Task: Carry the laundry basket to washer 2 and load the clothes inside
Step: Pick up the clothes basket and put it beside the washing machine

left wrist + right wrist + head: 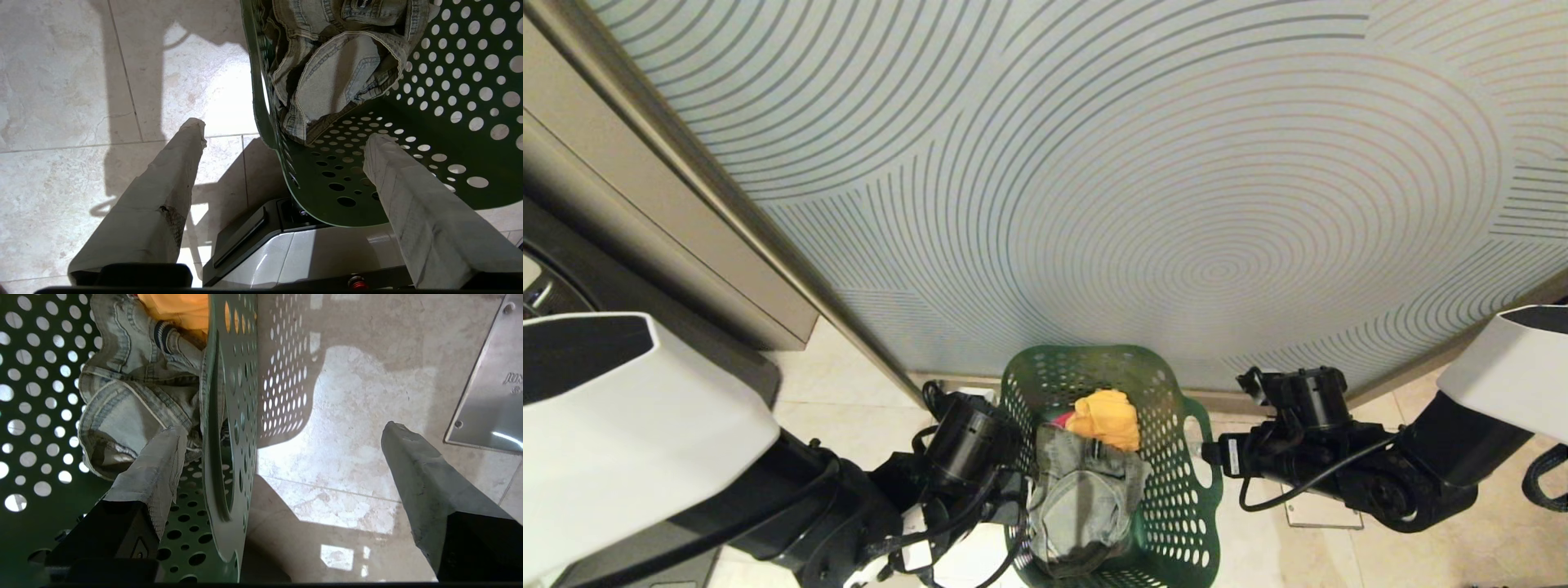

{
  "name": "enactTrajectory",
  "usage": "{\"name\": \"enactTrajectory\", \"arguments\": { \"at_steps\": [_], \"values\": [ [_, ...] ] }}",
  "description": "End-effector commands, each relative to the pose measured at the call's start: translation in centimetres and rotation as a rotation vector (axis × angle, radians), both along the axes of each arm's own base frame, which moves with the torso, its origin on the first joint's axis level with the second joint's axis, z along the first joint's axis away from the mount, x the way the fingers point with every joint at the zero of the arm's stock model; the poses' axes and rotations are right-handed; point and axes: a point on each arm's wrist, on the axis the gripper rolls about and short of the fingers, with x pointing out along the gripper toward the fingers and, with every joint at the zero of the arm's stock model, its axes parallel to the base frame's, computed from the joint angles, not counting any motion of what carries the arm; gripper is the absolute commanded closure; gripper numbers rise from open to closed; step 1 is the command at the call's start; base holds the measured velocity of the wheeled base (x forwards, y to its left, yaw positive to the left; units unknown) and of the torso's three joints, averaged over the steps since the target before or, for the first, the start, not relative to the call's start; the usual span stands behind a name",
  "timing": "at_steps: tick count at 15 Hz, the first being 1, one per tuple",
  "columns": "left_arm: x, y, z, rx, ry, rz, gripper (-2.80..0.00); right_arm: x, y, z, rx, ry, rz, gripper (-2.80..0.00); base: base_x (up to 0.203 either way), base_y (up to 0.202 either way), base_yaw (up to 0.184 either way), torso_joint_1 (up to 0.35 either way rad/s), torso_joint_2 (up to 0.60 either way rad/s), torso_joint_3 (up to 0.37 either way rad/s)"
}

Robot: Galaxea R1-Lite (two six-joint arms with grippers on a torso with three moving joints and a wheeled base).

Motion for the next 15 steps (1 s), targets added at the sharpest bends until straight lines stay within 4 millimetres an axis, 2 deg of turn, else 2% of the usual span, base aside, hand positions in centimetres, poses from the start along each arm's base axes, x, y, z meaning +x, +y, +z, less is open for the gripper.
{"name": "enactTrajectory", "arguments": {
  "at_steps": [1, 4, 10, 15],
  "values": [
    [-0.1, 0.1, 0.3, -0.008, -0.008, 0.003, -2.8, 0.4, 0.3, -0.2, 0.004, -0.007, 0.006, -2.8, 0.0, 0.0, 0.0, 0.0, 0.0, 0.0],
    [-0.1, 0.1, 0.1, 0.001, 0.001, 0.003, -2.8, 0.9, 0.8, -0.2, 0.032, -0.01, 0.039, -2.8, 0.0, 0.0, 0.0, 0.0, 0.0, 0.0],
    [-0.1, 0.1, 0.2, 0.0, 0.0, 0.003, -2.8, 1.6, 3.9, -0.6, 0.064, -0.022, 0.105, -2.8, 0.0, 0.0, 0.0, 0.0, 0.0, 0.0],
    [0.0, 0.0, 0.0, 0.005, 0.003, 0.002, -2.8, 2.9, 5.5, -1.4, 0.108, -0.027, 0.131, -2.8, 0.0, 0.0, 0.0, 0.0, 0.0, 0.0]
  ]
}}
